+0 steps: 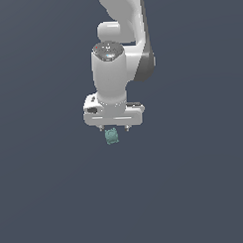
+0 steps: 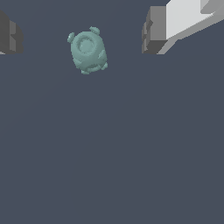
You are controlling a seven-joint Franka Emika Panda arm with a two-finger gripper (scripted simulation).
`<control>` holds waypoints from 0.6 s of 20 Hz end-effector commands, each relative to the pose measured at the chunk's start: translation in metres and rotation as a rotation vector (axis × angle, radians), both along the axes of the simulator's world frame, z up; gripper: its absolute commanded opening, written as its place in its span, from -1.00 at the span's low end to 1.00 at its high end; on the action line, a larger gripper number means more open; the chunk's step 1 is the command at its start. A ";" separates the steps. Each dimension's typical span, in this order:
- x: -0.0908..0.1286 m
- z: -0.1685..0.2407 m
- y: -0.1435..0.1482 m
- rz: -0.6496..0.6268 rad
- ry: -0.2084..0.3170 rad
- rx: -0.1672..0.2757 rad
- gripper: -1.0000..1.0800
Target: Pick up the object and move it to a goal position.
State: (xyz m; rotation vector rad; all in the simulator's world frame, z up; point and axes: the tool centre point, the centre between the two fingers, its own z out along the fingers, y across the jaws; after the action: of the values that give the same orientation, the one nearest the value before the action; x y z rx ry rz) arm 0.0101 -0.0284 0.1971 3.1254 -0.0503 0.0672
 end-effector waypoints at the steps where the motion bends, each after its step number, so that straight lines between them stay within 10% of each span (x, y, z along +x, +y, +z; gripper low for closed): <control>1: 0.000 0.000 0.000 0.000 0.000 0.000 0.92; 12: -0.001 0.012 -0.013 0.018 -0.001 -0.004 0.92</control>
State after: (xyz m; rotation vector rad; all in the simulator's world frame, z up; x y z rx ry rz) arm 0.0095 -0.0405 0.2084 3.1220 -0.0253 0.0697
